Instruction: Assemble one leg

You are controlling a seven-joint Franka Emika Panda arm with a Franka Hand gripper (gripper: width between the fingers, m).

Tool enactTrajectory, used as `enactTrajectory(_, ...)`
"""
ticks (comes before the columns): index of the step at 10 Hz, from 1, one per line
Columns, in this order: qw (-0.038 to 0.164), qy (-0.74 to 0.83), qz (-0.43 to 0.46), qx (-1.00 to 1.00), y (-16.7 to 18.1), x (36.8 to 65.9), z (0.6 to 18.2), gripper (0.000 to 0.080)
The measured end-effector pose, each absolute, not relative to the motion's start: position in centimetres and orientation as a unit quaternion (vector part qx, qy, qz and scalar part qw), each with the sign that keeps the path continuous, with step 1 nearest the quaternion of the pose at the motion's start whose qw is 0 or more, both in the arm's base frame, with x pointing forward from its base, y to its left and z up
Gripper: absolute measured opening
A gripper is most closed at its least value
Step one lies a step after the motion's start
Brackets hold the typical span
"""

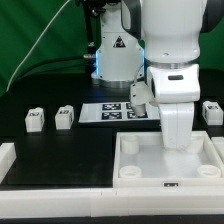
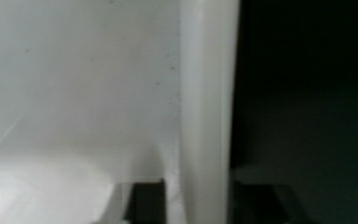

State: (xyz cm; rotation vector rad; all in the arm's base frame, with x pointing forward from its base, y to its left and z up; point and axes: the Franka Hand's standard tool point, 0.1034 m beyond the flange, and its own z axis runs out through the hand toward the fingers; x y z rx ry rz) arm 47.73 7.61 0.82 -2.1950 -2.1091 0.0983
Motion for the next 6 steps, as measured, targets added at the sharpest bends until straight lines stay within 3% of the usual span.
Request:
enactTrajectory(1, 0.048, -0.691, 0.032, -0.720, 7.61, 47.73, 0.82, 0.0291)
enactTrajectory(2, 0.048, -0.690, 0.032, -0.722, 7.63, 47.73, 0.83, 0.0473)
enactTrajectory(3, 0.048, -0.687, 0.032, -0.725, 7.68, 47.73, 0.84, 0.0588)
enactTrajectory(6, 0.048, -0.686, 0.032, -0.726, 7.68, 47.74, 0.85, 0.0646)
